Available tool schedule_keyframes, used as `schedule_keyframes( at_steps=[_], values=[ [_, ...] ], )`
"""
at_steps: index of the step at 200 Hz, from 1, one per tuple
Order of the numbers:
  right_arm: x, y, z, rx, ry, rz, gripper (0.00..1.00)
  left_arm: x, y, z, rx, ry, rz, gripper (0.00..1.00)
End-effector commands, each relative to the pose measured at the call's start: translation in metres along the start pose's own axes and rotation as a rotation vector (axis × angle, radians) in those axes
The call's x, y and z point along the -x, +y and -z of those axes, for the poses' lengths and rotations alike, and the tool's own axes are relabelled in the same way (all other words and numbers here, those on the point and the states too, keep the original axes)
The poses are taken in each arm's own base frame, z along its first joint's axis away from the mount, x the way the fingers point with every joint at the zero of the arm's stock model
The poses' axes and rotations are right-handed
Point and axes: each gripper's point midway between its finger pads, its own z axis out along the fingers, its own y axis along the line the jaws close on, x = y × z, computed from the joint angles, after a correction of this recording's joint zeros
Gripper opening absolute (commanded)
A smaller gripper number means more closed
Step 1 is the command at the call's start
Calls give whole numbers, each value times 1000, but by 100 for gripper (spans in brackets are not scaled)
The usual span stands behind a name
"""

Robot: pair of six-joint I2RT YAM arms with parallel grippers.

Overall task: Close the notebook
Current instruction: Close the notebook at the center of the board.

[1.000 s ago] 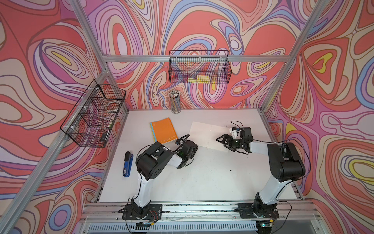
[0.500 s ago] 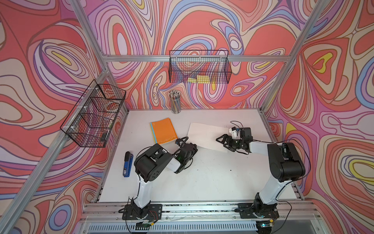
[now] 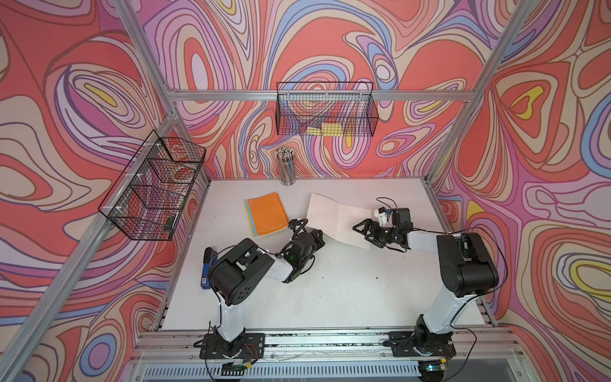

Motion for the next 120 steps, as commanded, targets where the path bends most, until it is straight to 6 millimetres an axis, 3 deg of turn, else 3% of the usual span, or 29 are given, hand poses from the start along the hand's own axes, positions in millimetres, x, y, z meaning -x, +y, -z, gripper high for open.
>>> schedule_keyframes(
  at_steps=[1,60,120],
  values=[
    [2,11,11,21,-29,17,98,9,-9,2,1,-33,-64,0],
    [22,55,44,60,-102,98,99,32,-32,21,68,-52,-318,0],
    [21,53,43,57,-98,91,98,51,-41,48,138,-86,-512,0]
  ],
)
